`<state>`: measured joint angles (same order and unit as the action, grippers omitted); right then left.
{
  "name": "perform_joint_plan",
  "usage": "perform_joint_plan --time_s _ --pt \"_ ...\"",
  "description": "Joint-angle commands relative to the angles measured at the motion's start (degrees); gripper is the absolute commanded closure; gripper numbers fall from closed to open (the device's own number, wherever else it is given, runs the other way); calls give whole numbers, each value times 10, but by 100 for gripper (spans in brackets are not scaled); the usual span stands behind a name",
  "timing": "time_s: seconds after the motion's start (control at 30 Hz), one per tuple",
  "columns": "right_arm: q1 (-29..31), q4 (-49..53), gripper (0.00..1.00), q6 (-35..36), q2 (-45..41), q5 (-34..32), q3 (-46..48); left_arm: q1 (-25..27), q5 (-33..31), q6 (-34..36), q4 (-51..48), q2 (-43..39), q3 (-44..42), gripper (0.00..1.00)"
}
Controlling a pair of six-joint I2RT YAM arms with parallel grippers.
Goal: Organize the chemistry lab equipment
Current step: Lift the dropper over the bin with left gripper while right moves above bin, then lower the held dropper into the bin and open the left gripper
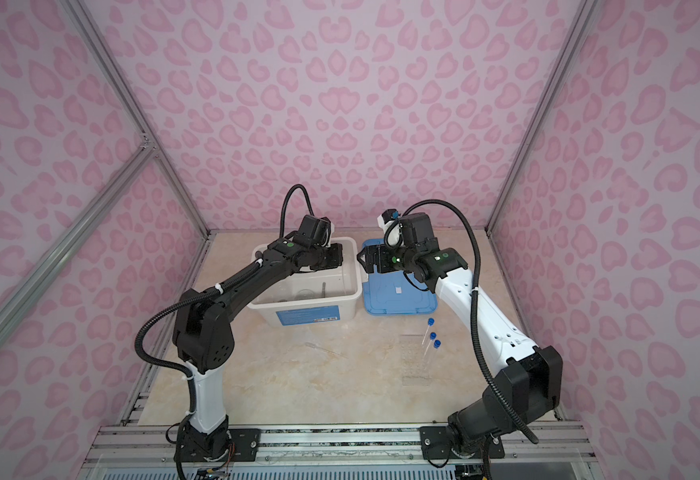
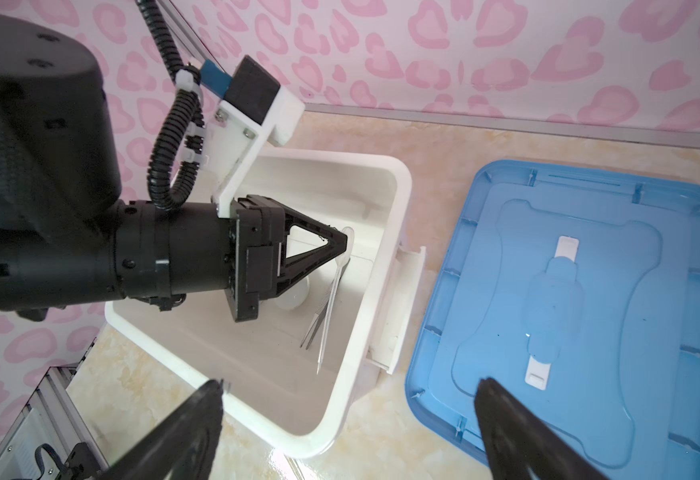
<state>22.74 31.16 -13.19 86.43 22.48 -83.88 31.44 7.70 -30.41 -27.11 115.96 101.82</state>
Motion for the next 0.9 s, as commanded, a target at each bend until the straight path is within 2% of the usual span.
perform_joint_plan --time_s 0.0,0.8,0.87 --pt "4 8 5 14 12 -4 -6 -2 15 4 34 13 -13 98" --pt "19 16 6 24 39 -12 -7 1 -2 -19 100 55 -86 97" --pt "20 24 6 27 42 -14 -31 2 -6 -18 101 58 -88 97"
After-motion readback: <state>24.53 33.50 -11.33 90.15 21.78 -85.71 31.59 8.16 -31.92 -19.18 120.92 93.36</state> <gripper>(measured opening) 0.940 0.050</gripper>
